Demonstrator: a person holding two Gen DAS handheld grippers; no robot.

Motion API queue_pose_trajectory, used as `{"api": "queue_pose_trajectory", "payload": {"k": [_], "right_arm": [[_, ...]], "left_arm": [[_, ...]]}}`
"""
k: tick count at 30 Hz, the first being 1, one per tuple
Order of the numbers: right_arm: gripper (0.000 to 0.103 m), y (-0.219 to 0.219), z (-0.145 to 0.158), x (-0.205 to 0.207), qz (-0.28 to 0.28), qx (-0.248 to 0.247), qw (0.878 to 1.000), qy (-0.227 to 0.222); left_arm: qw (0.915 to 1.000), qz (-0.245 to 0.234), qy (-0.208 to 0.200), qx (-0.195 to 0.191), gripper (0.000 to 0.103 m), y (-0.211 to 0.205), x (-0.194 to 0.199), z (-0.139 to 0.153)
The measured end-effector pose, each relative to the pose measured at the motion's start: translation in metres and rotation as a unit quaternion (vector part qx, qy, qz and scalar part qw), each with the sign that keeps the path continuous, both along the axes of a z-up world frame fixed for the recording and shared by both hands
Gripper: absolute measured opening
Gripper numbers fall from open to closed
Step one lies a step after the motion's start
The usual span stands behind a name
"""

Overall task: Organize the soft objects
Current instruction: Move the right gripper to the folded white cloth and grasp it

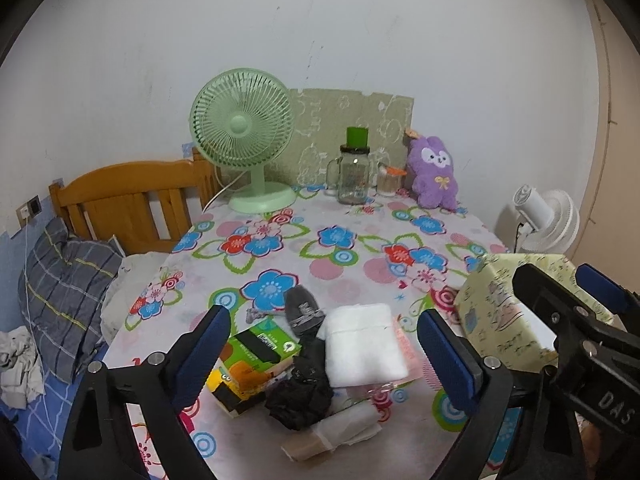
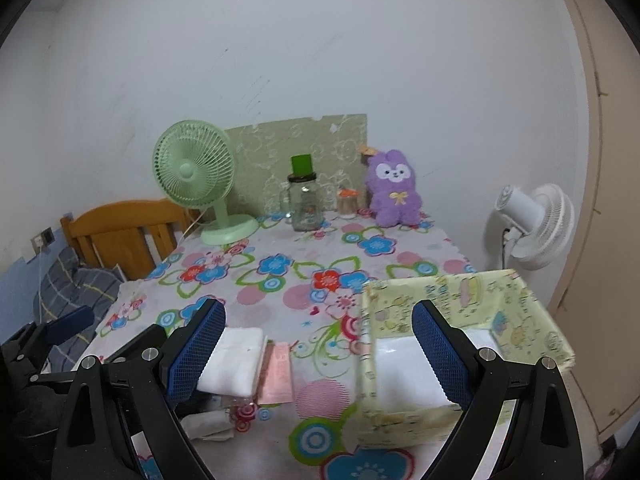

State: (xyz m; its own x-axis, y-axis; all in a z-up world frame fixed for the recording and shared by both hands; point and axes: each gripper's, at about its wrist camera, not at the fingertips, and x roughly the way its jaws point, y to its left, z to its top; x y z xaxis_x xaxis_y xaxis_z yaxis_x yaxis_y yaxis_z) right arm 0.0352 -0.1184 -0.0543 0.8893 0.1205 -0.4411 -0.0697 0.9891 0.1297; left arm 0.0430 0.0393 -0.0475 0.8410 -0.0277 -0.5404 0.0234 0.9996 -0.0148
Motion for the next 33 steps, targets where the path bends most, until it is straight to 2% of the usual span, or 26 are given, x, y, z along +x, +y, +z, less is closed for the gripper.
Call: {"api": "queue_pose_trajectory", "payload": {"k": [10,20,28,33], "right_arm": [[0.093,0.030,-0.021,0.012,0.024,0.004,1.000,0.019],[0.093,0.054,-0.044,0.029,0.041,-0.001,0.998,0.054],[0.093,0.071,-0.060,0.041,0.054,-0.012,0.995,0.080],[0.093,0.080,-0.070,0.049,0.062,-0.017,0.993,0.096]], "left_arm": [[0.9994,-0.002,0.035,-0.003,0.088,0.015,0.013,-0.025],[0.9973,0.006,0.072,-0.011,0.085,0.034,0.026,-0.051],[0.9946,-0.006,0.102,-0.022,0.071,0.043,0.036,-0.072],[0.9941,-0.010,0.106,-0.017,0.066,0.045,0.038,-0.079]]}}
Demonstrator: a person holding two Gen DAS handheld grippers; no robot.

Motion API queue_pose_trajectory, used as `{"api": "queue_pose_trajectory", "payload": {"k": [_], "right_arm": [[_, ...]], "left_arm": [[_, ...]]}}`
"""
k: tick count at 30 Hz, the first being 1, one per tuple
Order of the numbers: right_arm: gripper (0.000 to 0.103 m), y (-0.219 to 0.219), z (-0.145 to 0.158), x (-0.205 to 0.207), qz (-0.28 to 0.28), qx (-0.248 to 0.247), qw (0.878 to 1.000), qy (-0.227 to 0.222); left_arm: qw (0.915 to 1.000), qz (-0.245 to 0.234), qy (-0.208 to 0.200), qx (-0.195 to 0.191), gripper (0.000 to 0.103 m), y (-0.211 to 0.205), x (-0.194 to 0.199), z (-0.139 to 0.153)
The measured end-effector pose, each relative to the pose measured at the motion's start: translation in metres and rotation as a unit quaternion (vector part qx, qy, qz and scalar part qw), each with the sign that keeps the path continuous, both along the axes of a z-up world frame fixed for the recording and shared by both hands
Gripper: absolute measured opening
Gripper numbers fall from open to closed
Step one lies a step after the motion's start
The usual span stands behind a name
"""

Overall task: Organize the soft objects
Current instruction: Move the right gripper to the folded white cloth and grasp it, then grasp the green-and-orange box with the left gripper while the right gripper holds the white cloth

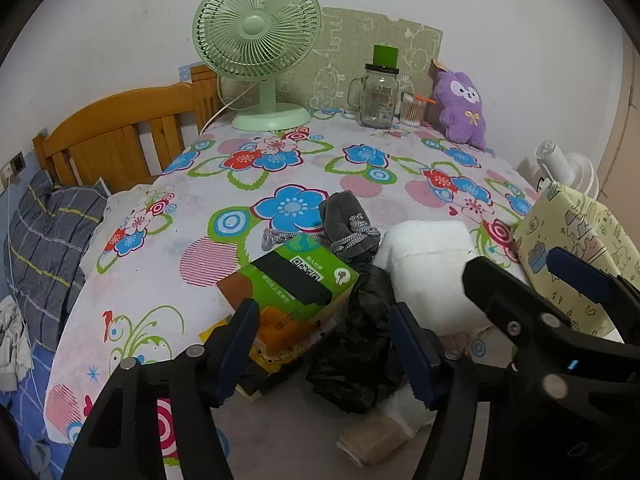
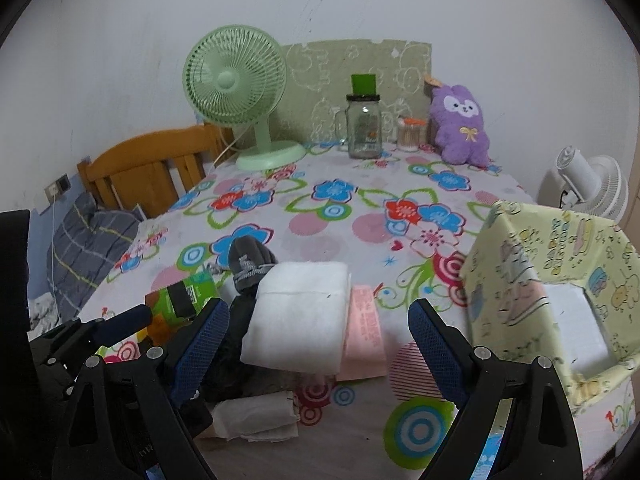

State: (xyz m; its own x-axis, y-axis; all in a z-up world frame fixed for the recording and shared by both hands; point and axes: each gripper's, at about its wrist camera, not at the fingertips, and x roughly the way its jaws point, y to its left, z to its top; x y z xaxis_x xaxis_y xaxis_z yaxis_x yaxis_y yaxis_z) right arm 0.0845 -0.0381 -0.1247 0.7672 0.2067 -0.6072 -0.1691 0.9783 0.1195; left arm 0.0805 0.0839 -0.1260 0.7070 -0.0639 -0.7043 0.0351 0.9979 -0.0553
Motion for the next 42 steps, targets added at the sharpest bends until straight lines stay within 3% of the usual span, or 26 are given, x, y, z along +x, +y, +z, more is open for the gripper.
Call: {"api": "queue_pose_trajectory", "payload": {"k": [11,14,18,22,27,32,42], "right_arm": [[0.093,0.016,-0.018,0.019,0.011,-0.004,0.999,0.035],[0.093,0.016,-0.022,0.023,0.007,-0.002,0.999,0.044],[0.087,0.017,-0.028,0.030,0.005,-0.001,0.998,0.056],[0.082,0.017,-0.034,0.037,0.005,0.006,0.998,0.067],[0.060,0.019,-0.039,0.041,0.007,0.010,0.997,0.082],[0.047,0.016,-0.038,0.039,0.008,0.014,0.996,0.083],[0.044,0.010,-0.014,0.027,0.006,0.032,0.998,0.051]], "left_arm": [[0.9998,-0.009,0.000,0.019,0.063,0.000,0.003,-0.007],[0.9998,-0.007,0.000,0.019,0.073,-0.001,0.006,-0.009],[0.9997,-0.008,0.000,0.023,0.085,-0.003,0.010,-0.012],[0.9994,-0.007,0.002,0.033,0.087,-0.004,0.014,-0.015],[0.9988,-0.010,0.004,0.047,0.089,-0.008,0.015,-0.017],[0.9988,-0.009,0.003,0.048,0.090,-0.009,0.015,-0.017],[0.9987,0.001,-0.018,0.047,0.090,-0.004,0.009,0.004]]}}
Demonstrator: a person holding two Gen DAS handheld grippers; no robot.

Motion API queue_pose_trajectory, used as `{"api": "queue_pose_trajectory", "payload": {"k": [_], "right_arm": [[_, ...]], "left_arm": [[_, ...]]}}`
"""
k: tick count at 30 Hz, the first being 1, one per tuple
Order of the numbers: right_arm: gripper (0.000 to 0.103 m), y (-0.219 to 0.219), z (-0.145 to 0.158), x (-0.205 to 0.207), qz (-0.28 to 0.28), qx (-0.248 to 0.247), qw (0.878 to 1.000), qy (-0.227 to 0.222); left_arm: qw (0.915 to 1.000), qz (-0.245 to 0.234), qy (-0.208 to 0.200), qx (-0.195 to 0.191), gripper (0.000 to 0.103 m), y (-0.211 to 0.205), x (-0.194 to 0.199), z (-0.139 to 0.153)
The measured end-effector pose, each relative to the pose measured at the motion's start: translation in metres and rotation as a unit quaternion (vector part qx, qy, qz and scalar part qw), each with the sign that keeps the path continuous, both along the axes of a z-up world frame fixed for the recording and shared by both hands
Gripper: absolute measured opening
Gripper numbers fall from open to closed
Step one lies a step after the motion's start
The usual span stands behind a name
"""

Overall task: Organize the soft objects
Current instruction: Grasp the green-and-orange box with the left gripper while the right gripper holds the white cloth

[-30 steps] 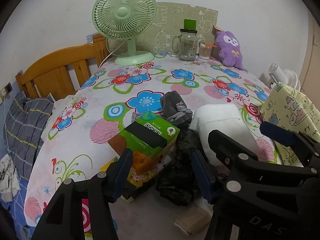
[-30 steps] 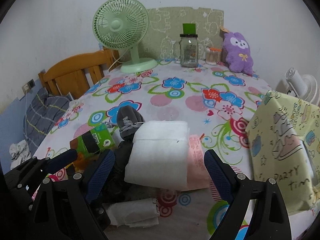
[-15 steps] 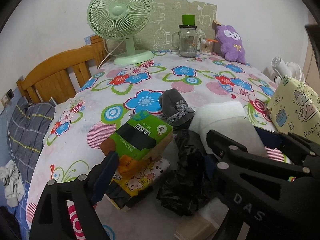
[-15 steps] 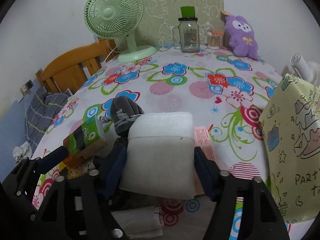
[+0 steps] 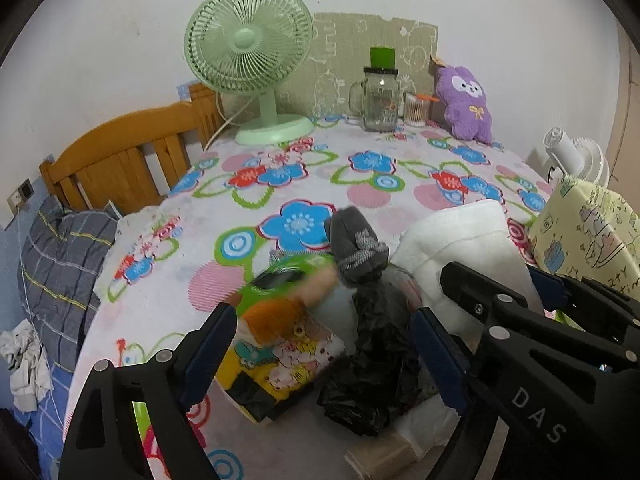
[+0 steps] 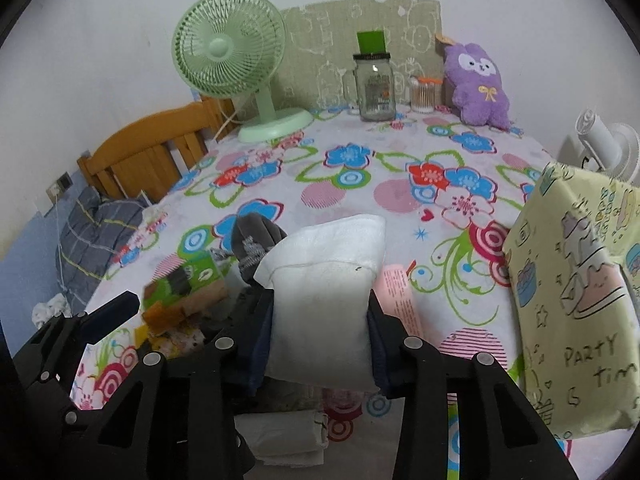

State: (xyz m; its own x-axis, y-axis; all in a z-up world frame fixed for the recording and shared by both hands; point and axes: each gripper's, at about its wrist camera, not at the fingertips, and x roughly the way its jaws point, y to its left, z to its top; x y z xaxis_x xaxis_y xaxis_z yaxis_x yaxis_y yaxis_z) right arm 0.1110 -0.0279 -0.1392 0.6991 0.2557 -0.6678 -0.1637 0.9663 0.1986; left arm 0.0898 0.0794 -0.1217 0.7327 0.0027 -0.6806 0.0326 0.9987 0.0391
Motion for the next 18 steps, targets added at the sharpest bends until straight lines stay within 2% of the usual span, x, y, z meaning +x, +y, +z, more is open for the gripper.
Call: {"api": "queue_pose_trajectory", "payload": {"k": [8,18], "right_arm": [[0.044,0.007,0.014,0.001,0.007,-0.001,1.000,-0.023],[0.044,0.019,0.010,0.017,0.011,-0.010,1.000,-0.021]], "left_arm": [[0.9998,0.012,-0.015,0.005,0.090,0.010,0.008,0.008],[0.9996,0.023,0.004,-0.017,0.090,0.028,0.033,-0.004]]}}
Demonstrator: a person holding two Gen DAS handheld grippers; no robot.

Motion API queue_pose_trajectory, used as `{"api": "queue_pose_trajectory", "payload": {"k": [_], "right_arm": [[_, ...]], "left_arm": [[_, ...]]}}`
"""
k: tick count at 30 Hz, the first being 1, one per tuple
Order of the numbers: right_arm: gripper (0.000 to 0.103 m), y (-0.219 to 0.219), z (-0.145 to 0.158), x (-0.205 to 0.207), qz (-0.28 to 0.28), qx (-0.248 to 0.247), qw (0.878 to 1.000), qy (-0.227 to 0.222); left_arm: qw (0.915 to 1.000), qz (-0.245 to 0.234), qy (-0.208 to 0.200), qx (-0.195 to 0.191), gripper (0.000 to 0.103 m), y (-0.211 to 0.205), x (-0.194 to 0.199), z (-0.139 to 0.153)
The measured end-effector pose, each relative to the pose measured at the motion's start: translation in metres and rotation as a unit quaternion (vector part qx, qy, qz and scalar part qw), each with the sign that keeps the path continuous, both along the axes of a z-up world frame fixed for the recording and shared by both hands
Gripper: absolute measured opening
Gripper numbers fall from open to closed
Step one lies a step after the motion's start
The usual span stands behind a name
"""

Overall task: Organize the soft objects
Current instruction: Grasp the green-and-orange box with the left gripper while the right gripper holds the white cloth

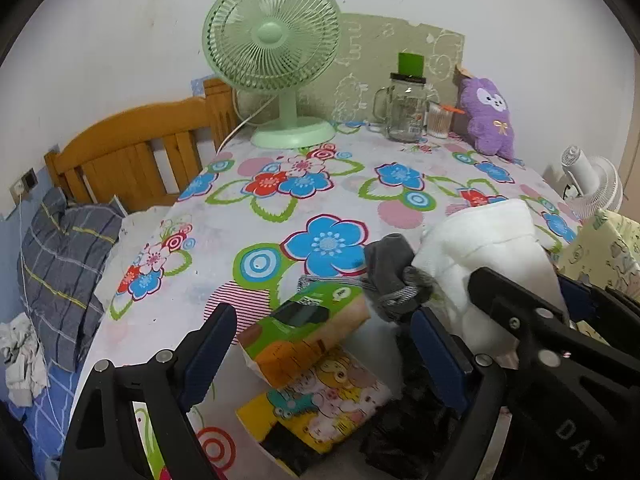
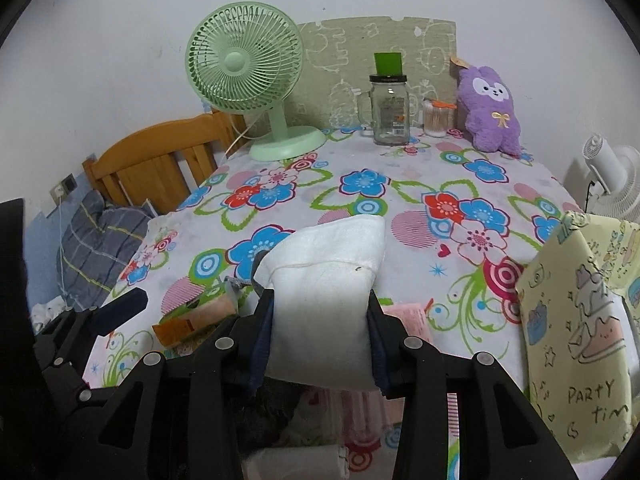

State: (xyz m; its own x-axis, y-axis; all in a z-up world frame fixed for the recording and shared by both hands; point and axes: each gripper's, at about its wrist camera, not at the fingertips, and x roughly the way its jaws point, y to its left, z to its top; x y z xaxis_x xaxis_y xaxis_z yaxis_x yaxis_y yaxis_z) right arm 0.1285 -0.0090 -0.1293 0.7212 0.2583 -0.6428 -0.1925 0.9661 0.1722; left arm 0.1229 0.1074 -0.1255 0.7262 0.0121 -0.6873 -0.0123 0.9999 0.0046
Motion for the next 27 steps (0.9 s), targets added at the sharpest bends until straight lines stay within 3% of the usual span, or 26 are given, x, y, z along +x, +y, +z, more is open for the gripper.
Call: {"api": "queue_pose_trajectory", "payload": {"k": [8,10,12,22,27], "right_arm": [[0.044,0.006,-0.006,0.011,-0.002,-0.005,1.000,0.006],[0.044,0.008,-0.007,0.013,-0.003,-0.007,1.000,0.007],[0.044,0.009,-0.009,0.014,-0.004,-0.008,1.000,0.009],[0.044,0.010,-0.009,0.013,-0.006,-0.011,1.000,0.010],[0.044,0.007,-0.005,0.011,-0.010,-0.008,1.000,0.009]], "left_arm": [[0.9993,-0.001,0.024,-0.028,0.089,0.011,0.015,-0.015],[0.9988,-0.002,0.037,-0.031,0.076,0.013,0.018,-0.022],[0.9988,0.001,0.039,-0.029,0.074,0.013,0.018,-0.024],[0.9996,-0.002,0.019,-0.020,0.031,0.009,0.015,-0.013],[1.0000,0.005,-0.001,0.005,0.023,0.004,0.011,-0.004]]}}
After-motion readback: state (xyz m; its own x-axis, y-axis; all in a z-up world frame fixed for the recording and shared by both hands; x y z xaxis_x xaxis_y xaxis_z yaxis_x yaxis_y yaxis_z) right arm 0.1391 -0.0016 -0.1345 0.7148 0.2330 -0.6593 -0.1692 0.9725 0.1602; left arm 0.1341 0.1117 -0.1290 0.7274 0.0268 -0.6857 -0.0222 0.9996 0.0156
